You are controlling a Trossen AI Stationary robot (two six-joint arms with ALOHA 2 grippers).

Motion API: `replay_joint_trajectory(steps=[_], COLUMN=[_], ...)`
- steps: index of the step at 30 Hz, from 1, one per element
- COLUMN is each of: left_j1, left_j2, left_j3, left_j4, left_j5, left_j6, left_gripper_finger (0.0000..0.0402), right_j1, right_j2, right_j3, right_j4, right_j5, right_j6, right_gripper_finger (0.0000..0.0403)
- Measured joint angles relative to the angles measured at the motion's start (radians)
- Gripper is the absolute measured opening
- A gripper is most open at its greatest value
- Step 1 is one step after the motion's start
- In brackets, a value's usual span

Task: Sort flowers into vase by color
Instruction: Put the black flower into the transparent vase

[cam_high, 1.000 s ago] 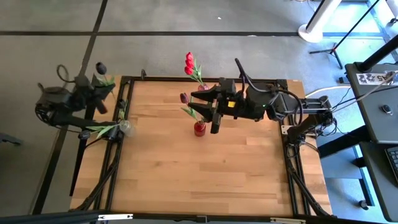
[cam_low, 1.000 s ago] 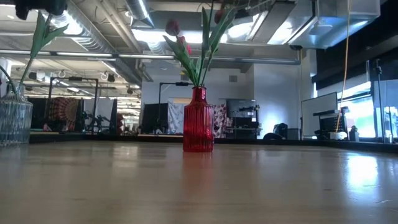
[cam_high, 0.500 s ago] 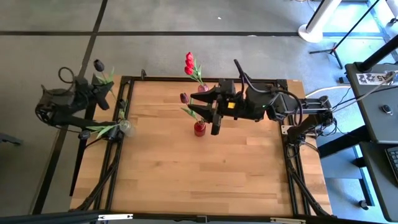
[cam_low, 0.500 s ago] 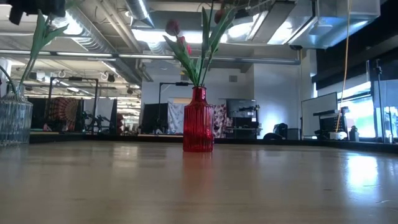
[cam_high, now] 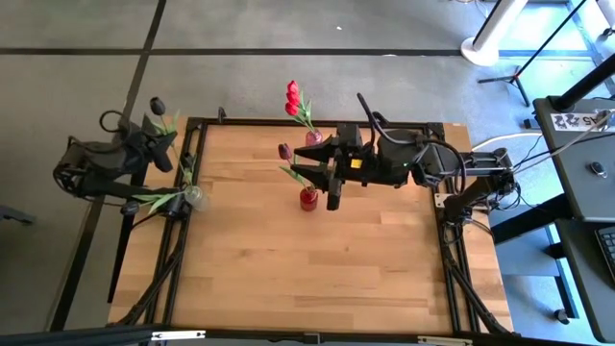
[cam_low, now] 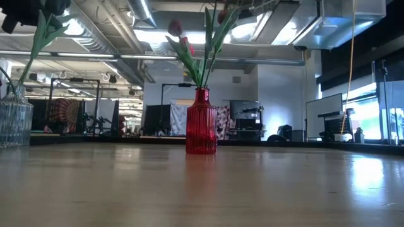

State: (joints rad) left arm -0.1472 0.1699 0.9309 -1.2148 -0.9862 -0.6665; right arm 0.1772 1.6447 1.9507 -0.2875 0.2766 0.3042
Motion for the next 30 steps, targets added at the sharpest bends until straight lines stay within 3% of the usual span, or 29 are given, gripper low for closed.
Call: replay_joint_trajectory(steps=[5,11,16,25,30], left_j1=[0.011,0.011,0.011,0.010,0.010], left_j2=[0.000,0.000,0.000,0.000,0.000], left_j3=[-0.020,-0.020,-0.020,0.047,0.057], left_j4=[0.001,-0.002,-0.045,-0.104,-0.072], left_j5=[0.033,0.276,0.407,0.547,0.789], left_j6=[-0.017,-0.079,-0.126,-0.138,-0.044], left_gripper_finger=[0.0009,0.0009,0.0012,0.0093,0.0131], right_j1=[0.000,0.000,0.000,-0.001,-0.001], right_j2=[0.005,0.014,0.015,0.015,0.015], right_j3=[0.000,0.000,0.000,0.000,0.000], right_j4=[-0.006,-0.008,-0.008,-0.031,-0.056], right_j5=[-0.014,-0.076,-0.113,-0.139,-0.139], right_j6=[0.032,0.056,0.058,0.058,0.058], right_gripper_finger=[0.0193,0.0193,0.0193,0.0193,0.0193])
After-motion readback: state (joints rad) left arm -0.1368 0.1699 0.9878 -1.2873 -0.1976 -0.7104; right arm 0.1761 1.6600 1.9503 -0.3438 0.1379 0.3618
